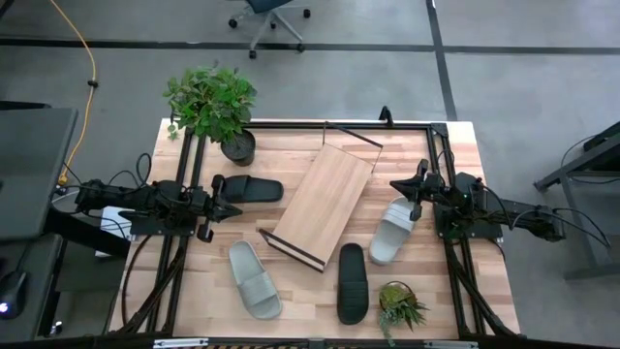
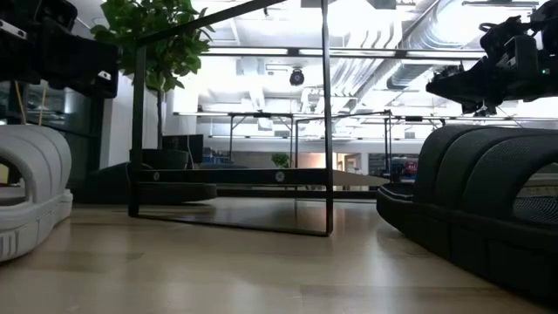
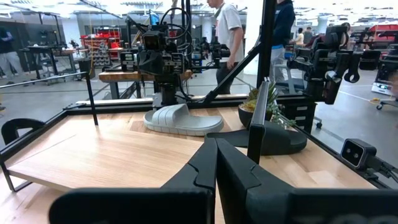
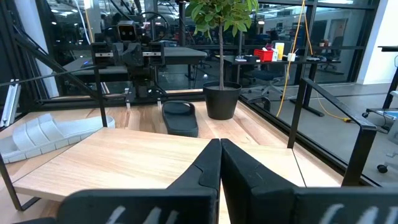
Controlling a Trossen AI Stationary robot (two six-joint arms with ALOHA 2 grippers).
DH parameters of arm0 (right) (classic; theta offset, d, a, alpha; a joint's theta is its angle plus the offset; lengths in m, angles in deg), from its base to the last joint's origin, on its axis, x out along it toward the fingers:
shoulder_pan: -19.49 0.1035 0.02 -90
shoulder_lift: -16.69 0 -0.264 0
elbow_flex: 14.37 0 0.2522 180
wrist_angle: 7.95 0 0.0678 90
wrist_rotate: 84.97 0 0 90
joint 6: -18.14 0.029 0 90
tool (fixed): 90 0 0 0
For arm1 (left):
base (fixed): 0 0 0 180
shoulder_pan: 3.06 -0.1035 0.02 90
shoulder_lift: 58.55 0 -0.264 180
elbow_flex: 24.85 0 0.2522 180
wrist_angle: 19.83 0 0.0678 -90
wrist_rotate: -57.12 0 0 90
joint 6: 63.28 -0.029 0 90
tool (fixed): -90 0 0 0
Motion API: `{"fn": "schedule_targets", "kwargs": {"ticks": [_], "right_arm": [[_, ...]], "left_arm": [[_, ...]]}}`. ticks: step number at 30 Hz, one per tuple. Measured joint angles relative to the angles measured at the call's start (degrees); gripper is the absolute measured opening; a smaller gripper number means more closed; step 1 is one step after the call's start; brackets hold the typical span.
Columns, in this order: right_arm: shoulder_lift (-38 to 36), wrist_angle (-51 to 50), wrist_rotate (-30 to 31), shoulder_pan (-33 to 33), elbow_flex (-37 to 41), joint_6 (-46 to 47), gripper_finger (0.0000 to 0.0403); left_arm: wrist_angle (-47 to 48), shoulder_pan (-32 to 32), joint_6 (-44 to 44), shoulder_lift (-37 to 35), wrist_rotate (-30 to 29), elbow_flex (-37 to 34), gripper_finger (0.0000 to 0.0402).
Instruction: Pick and place slides into the shelf
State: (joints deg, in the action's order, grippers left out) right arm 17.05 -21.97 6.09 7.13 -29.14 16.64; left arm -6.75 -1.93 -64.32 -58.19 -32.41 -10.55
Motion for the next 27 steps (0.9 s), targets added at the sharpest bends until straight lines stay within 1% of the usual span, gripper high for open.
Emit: {"fn": "schedule_targets", "kwargs": {"ticks": [14,17,19,20,24,27], "right_arm": [[0.0,0.1,0.0,0.0,0.0,0.0,0.0],[0.0,0.2,-0.6,0.0,0.0,3.6,0.0],[0.0,0.9,-1.3,0.0,0.0,9.9,0.0],[0.0,1.6,-1.4,0.0,0.0,15.0,0.0],[0.0,5.2,-1.1,0.0,0.0,40.3,0.0],[0.0,5.4,-1.1,0.0,0.0,53.5,0.0]], "left_arm": [[-0.1,0.0,0.1,0.0,-0.6,0.0,0.0001],[-0.3,0.0,2.6,0.0,-0.9,0.0,0.0001],[-0.3,0.0,5.3,0.0,-1.0,0.0,0.0001],[-0.4,0.0,7.4,0.0,-1.0,0.0,0.0001],[-1.1,0.0,18.0,0.0,-1.0,0.0,0.0001],[-1.9,0.0,27.0,0.0,-1.0,0.0,0.0001]]}}
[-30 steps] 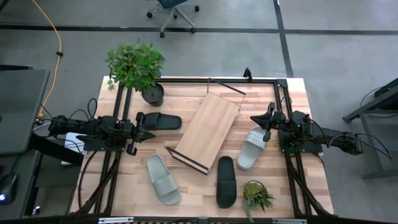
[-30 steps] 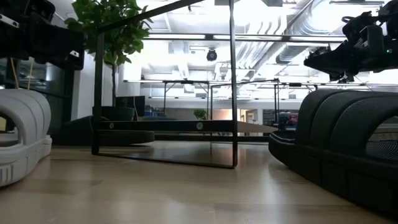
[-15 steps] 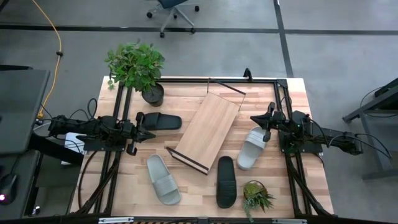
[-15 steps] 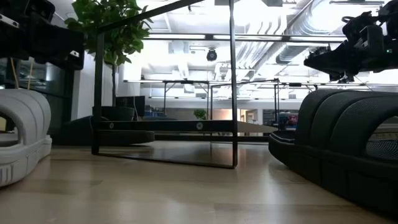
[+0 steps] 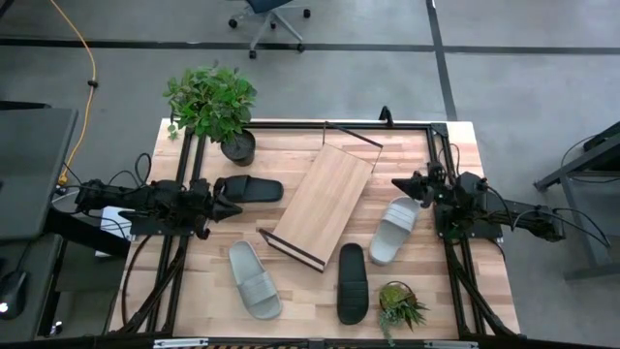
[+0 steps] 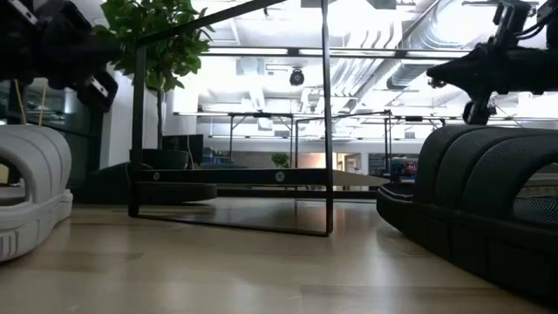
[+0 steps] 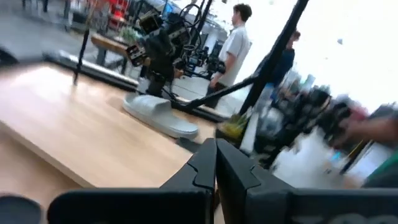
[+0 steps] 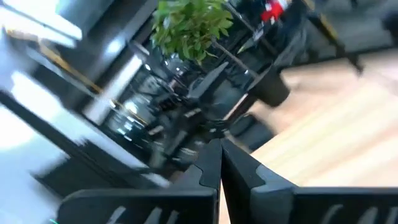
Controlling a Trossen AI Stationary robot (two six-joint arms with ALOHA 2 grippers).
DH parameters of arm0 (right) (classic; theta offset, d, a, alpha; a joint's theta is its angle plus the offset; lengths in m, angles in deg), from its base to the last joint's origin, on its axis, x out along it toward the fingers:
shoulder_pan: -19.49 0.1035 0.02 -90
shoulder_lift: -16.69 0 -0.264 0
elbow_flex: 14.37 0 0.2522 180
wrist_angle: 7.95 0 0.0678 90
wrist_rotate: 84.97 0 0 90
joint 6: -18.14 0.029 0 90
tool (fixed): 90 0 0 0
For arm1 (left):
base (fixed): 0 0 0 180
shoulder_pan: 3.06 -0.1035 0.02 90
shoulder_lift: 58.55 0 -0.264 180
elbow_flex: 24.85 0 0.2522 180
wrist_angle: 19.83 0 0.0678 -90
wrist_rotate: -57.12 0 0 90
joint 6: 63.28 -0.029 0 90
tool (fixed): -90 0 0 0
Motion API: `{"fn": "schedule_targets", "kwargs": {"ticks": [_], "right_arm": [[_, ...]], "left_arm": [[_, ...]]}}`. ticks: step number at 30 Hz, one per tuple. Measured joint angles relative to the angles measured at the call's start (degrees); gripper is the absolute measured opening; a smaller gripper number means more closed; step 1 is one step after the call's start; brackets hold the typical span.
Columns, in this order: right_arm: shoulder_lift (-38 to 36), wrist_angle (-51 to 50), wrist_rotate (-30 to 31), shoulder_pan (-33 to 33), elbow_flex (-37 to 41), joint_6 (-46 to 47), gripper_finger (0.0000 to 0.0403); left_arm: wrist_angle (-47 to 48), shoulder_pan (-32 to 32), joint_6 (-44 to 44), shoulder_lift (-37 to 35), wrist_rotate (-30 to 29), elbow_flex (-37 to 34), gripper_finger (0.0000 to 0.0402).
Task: Pick and place slides into the shelf
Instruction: Put the top gray slide on the shelf
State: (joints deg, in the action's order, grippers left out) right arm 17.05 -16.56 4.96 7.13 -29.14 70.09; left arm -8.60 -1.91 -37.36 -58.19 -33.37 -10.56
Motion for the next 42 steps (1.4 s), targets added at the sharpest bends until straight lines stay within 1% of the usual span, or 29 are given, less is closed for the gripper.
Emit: {"fn": "schedule_targets", "kwargs": {"ticks": [2,5,7,9,12,18,21,23,25,28,33,36,42], "right_arm": [[0.0,0.0,0.0,0.0,0.0,5.6,0.0],[0.0,0.0,0.3,0.0,0.0,9.9,0.0],[0.0,0.0,2.0,0.0,0.0,12.7,0.0],[0.0,0.0,3.8,0.0,0.0,16.9,0.0],[0.0,0.0,7.1,0.0,0.0,21.8,0.0],[0.0,1.2,13.5,0.0,0.0,23.5,0.0],[0.0,4.1,14.3,0.0,0.0,23.6,0.0],[0.0,8.0,12.9,0.0,0.0,20.5,0.0],[0.0,8.4,11.1,0.0,-1.3,17.9,0.0],[0.3,1.3,9.0,0.0,-5.7,14.9,0.0],[4.6,-20.5,5.0,0.0,-16.5,12.8,0.0],[10.4,-31.3,2.4,0.0,-23.0,11.9,0.0],[26.8,-43.6,-3.9,0.0,-34.0,7.3,0.0]], "left_arm": [[-1.3,0.0,9.1,0.0,-0.1,0.0,0.0001],[-3.2,0.0,22.6,0.0,-0.2,0.0,0.0001],[-4.1,0.0,28.4,0.0,-0.2,0.0,0.0001],[-3.9,0.0,31.8,0.0,-0.2,0.0,0.0001],[-3.9,0.0,34.0,0.0,-0.7,0.0,0.0001],[-3.6,0.0,34.5,0.0,-3.5,0.0,0.0001],[-3.5,0.0,34.5,0.0,-4.2,0.0,0.0001],[-3.3,0.0,34.5,0.0,-4.5,0.0,0.0001],[-3.3,0.0,34.5,0.0,-5.0,0.0,0.0001],[-3.3,0.0,34.5,0.0,-5.2,0.0,0.0001],[-3.3,0.0,34.5,0.0,-5.2,0.0,0.0001],[-3.3,0.0,34.4,0.0,-5.1,0.0,0.0001],[-2.6,0.0,34.4,0.0,-4.5,0.0,0.0001]]}}
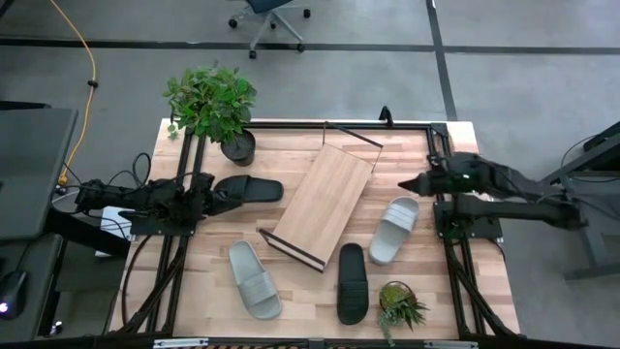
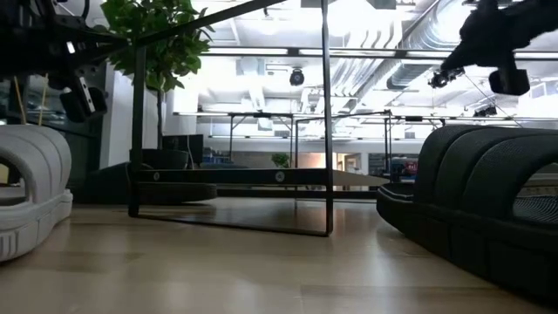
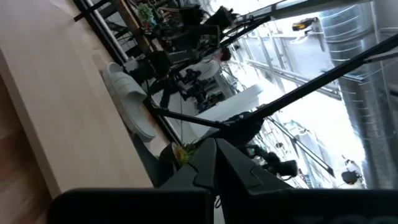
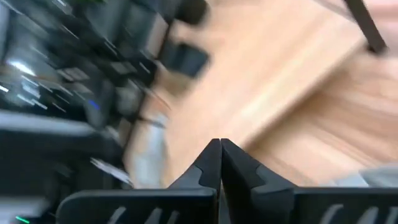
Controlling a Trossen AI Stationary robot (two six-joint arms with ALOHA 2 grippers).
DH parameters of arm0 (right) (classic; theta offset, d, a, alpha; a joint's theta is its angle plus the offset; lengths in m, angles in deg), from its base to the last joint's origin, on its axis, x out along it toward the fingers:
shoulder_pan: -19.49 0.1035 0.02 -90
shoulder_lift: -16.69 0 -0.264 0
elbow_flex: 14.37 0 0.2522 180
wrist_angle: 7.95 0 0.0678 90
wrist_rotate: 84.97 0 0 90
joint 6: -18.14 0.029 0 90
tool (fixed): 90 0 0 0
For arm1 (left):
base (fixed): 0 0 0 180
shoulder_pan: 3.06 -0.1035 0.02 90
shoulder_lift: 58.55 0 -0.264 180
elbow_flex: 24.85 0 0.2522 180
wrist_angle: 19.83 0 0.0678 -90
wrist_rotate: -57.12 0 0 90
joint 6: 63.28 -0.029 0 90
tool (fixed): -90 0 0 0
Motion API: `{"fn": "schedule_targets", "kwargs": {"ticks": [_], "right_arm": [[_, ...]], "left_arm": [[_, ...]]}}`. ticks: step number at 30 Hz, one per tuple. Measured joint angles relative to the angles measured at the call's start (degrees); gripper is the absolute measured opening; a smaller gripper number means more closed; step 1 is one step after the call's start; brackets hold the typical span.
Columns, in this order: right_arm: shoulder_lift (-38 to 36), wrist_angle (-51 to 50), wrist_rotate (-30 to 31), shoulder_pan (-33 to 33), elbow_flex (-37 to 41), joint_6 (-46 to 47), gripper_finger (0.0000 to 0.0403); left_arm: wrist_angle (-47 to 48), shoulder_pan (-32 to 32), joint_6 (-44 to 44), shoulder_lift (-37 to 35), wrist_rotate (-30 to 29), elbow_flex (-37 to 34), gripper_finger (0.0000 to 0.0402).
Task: Pick and place slides into the shelf
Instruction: Put the top gray slide on the shelf
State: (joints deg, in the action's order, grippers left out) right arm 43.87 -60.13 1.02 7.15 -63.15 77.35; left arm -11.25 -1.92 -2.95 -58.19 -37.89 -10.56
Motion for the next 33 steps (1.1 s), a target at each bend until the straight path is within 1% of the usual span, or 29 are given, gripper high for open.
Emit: {"fn": "schedule_targets", "kwargs": {"ticks": [3,5,8,11,13,16,20,22,24,28,33], "right_arm": [[8.6,-5.4,-1.7,0.0,-5.2,-3.9,0.0],[13.5,-8.3,-1.7,0.0,-8.2,-5.9,0.0],[19.7,-12.0,-1.7,0.1,-12.1,-7.6,0.0],[25.0,-15.4,-1.4,1.5,-15.4,-8.6,0.0],[28.5,-19.2,0.8,3.2,-17.8,-9.3,0.0],[33.2,-28.1,5.8,6.5,-21.2,-9.3,0.0],[38.7,-38.0,13.4,11.9,-24.9,-6.3,0.0],[40.8,-39.8,16.2,14.2,-26.4,-4.4,0.0],[42.5,-40.4,17.5,16.2,-27.5,-2.4,0.0],[45.5,-40.2,17.6,19.2,-29.1,2.5,0.0],[48.8,-40.4,15.9,22.7,-28.4,8.7,0.0]], "left_arm": [[1.0,0.0,0.0,0.0,0.0,0.0,0.0001],[1.6,0.0,0.0,0.0,0.0,0.0,0.0001],[2.4,0.0,0.0,0.0,0.0,0.0,0.0001],[2.4,0.0,0.0,0.0,0.0,0.0,0.0001],[2.4,0.0,0.1,0.0,0.0,0.0,0.0001],[2.4,0.0,1.0,0.0,0.3,0.0,0.0001],[2.3,0.0,1.5,0.0,1.4,0.0,0.0001],[2.3,0.0,1.5,0.0,1.6,0.0,0.0001],[2.3,0.0,1.6,0.0,1.6,0.0,0.0001],[2.3,0.0,1.6,0.0,1.6,0.0,0.0001],[2.8,0.0,1.6,0.0,1.6,0.0,0.0001]]}}
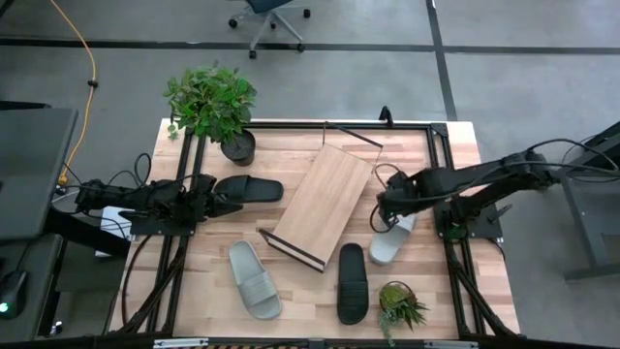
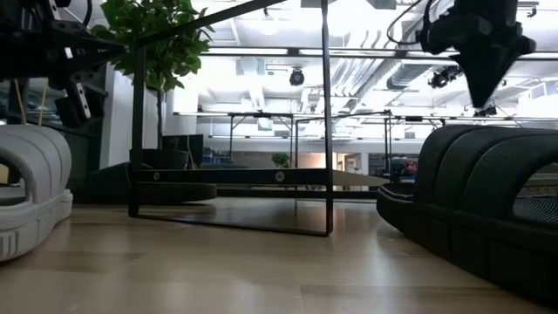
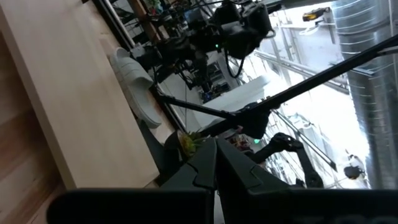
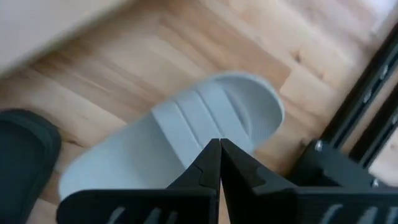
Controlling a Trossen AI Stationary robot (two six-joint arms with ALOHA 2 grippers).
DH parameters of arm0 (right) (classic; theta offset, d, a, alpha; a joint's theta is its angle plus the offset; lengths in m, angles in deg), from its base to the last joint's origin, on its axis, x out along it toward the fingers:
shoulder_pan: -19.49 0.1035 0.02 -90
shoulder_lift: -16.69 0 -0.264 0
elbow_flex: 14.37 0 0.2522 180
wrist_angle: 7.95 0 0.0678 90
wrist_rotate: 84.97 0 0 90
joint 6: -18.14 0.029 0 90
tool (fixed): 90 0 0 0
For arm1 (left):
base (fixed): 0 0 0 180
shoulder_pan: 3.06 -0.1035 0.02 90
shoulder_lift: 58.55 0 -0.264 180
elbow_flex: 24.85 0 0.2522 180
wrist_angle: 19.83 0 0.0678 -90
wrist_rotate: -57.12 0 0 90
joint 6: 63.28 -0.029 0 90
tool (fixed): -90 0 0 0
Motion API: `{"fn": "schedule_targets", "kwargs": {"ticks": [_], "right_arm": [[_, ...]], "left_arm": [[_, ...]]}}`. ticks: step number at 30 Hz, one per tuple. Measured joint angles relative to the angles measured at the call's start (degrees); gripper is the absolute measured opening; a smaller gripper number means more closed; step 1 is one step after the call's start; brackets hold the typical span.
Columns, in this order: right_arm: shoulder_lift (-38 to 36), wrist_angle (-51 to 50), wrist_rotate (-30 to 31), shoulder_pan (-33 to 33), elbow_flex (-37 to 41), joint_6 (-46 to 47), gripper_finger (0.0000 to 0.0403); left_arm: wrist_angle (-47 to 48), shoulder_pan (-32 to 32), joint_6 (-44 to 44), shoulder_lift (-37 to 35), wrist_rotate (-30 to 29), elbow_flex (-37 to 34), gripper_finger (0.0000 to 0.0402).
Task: Pick and place slides into the shelf
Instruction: Put the top gray slide on the shelf
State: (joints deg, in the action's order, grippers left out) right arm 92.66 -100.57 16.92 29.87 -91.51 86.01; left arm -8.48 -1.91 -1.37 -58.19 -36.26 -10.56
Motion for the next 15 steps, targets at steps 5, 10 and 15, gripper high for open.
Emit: {"fn": "schedule_targets", "kwargs": {"ticks": [5,10,15], "right_arm": [[3.5,-0.1,-7.6,0.9,0.9,4.2,0.0],[6.8,3.1,-9.6,2.6,0.9,1.7,0.0003],[10.3,5.4,-9.0,4.4,0.9,-1.1,0.0043]], "left_arm": [[1.2,0.0,-0.1,0.0,0.8,0.0,0.0001],[1.5,0.0,-0.1,0.0,3.0,0.0,0.0001],[1.8,0.0,-0.1,0.0,4.5,0.0,0.0001]]}}
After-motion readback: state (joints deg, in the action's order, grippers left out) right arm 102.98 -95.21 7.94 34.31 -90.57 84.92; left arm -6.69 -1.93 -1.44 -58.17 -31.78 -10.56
